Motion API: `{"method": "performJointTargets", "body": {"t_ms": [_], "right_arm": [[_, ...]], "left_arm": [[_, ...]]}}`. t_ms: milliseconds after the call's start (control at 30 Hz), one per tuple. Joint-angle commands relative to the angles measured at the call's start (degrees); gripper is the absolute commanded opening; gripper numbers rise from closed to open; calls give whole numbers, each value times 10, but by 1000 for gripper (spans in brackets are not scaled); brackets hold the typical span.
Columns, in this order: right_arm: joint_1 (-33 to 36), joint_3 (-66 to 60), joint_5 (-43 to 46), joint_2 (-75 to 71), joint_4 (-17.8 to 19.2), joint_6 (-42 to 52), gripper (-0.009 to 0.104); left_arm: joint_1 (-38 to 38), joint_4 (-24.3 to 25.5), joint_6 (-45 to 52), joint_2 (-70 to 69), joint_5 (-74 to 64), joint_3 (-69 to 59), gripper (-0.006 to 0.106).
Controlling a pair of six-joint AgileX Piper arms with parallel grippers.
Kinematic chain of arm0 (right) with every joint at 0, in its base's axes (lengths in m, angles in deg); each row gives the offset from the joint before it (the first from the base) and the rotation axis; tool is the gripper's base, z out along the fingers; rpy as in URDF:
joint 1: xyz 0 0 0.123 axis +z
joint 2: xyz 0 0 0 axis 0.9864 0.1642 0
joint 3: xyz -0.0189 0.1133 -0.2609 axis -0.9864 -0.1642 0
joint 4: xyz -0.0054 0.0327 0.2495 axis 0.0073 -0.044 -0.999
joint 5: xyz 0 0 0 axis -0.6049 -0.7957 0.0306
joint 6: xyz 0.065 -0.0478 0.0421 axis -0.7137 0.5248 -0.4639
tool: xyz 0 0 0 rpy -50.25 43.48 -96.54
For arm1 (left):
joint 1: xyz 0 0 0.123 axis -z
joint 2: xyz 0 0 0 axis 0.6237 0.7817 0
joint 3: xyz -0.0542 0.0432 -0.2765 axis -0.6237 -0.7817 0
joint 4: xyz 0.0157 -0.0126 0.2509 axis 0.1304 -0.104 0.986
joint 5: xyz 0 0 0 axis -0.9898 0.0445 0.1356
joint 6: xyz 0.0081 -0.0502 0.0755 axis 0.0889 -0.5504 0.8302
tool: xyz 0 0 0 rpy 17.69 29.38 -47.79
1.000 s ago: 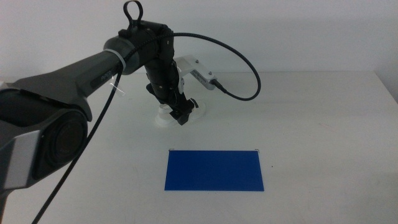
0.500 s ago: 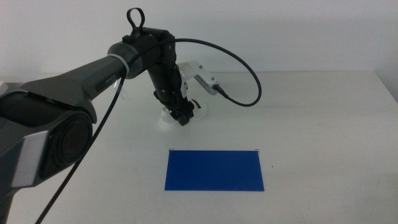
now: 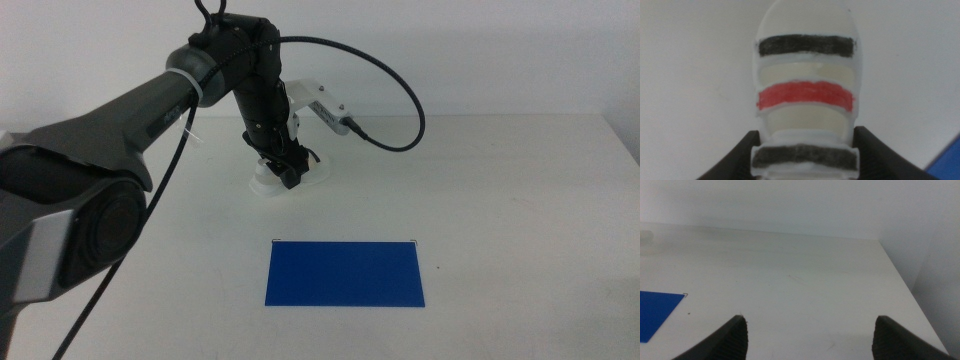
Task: Use one arm to grab the shoe from the table and place it on the mat.
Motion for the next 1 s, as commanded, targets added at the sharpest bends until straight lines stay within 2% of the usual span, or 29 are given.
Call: {"method": "performJointTargets", "body": {"t_ms": [0, 267, 600, 967], "right_arm": [[-1, -3, 44, -15, 5, 5, 64], [-1, -3, 44, -15, 5, 5, 64], [-1, -3, 44, -15, 5, 5, 64], [-1, -3, 44, -15, 5, 5, 64]], "left_arm": [[2, -22, -16, -59, -46, 10, -1], [7, -67, -54, -163, -46, -122, -1], [84, -41, -114, -252, -15, -254, -1], [115, -38, -182, -258, 11, -272, -1]]}}
